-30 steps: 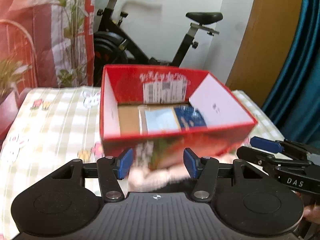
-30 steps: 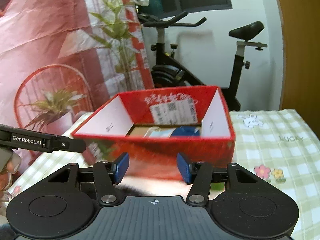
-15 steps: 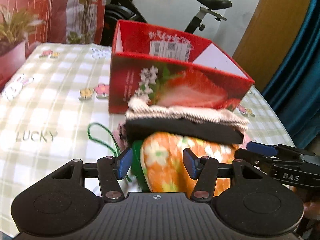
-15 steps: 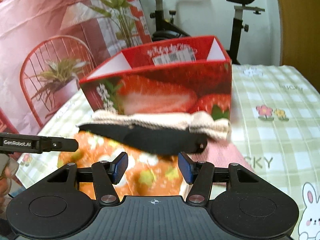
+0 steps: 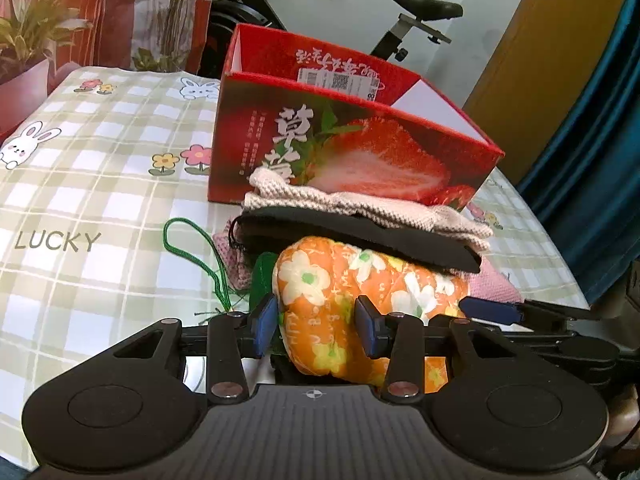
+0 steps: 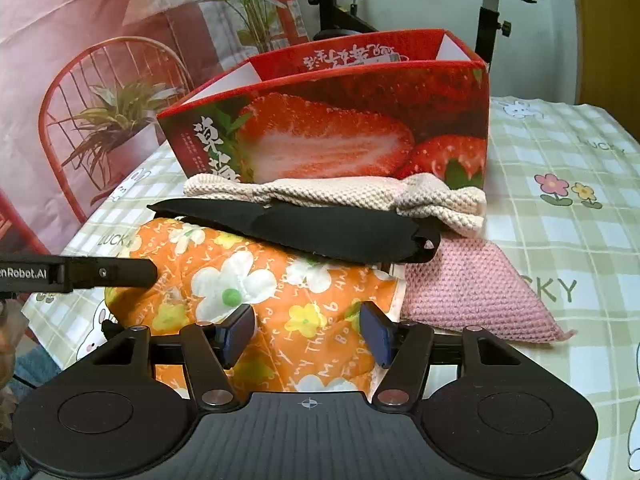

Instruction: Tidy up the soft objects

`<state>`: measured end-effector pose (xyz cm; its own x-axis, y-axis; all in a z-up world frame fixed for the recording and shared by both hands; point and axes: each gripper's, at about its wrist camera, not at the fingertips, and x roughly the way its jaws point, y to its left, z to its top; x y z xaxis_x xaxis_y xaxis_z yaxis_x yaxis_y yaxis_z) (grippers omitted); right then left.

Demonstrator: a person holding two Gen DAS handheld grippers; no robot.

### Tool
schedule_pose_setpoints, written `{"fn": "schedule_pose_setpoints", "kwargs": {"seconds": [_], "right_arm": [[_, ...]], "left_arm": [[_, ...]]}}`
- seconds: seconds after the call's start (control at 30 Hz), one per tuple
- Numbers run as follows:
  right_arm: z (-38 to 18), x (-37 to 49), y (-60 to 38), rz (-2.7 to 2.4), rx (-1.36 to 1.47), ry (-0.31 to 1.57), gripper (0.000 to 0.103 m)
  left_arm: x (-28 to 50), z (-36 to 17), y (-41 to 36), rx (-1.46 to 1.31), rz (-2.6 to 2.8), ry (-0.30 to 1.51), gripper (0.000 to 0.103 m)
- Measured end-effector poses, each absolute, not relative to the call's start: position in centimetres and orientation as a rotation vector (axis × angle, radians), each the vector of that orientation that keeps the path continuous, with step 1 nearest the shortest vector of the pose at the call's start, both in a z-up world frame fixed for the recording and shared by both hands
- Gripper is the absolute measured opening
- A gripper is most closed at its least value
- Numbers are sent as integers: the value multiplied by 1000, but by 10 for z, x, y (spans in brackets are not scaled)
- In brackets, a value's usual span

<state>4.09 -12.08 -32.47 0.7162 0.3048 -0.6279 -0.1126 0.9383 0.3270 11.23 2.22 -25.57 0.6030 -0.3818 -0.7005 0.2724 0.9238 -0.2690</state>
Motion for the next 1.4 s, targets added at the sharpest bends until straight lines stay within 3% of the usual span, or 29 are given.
{"fn": "schedule_pose_setpoints", "kwargs": {"seconds": [0.33, 0.47, 0.87, 0.93, 1.2, 1.4], "right_arm": [[-325, 42, -125, 221, 284, 735, 58], [-324, 41, -132, 183, 304, 731, 68], [-335, 44, -137, 186, 372, 784, 68], [-335, 43, -137, 188, 376, 785, 66], [-310, 36, -123, 215, 226, 672, 33], [-305, 35, -118, 264, 201, 655, 22]], "left_arm": [[110, -260, 19, -100, -366, 822, 38], [111, -263, 20, -107, -355, 838, 38], [115, -271, 25, -145, -351, 882, 38], [115, -272, 25, -147, -351, 884, 38], [113, -269, 24, -140, -344, 877, 38], [112, -268, 24, -138, -345, 875, 38]]}}
